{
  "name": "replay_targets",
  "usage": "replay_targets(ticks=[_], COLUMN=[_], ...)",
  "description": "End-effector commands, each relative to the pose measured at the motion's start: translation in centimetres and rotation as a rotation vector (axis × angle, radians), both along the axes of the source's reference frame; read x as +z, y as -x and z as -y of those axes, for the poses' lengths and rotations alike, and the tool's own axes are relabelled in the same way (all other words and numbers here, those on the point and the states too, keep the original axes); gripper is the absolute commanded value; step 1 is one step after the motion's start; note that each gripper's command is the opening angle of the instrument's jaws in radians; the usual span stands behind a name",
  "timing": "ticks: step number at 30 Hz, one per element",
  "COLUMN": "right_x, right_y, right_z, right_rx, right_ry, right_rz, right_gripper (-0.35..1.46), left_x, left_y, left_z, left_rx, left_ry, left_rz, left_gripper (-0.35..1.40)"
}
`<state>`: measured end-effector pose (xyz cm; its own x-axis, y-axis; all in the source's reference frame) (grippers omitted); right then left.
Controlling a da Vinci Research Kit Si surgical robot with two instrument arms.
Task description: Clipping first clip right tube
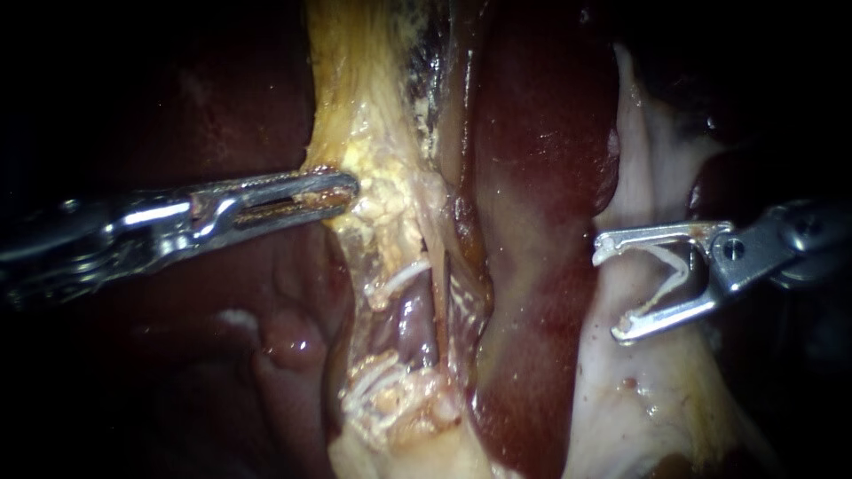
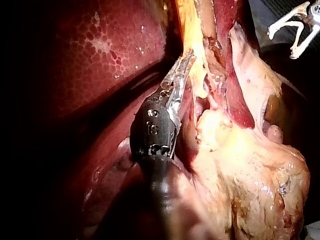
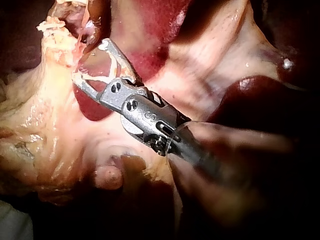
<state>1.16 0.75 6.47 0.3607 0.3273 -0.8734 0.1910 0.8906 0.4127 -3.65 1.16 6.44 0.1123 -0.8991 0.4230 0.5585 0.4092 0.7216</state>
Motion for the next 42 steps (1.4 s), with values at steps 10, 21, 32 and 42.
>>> replay_targets(ticks=[10,21,32,42], right_x=[0.15,0.57,1.16,1.47], right_y=[-0.25,-0.89,-1.30,-1.51], right_z=[0.23,0.62,0.71,0.73], right_rx=[-0.032,-0.053,-0.026,-0.024], right_ry=[-0.037,-0.148,-0.188,-0.206], right_rz=[-0.016,0.000,0.028,0.038], right_gripper=[0.60,0.60,0.60,0.60], left_x=[-0.28,-0.88,-1.08,-1.10], left_y=[-0.16,-0.33,-0.32,-0.32], left_z=[-0.21,-0.25,-0.18,-0.17], left_rx=[-0.006,-0.040,-0.045,-0.042], left_ry=[-0.010,0.017,0.029,0.034], left_rz=[0.013,0.038,0.042,0.041], left_gripper=[-0.35,-0.35,-0.35,-0.35])
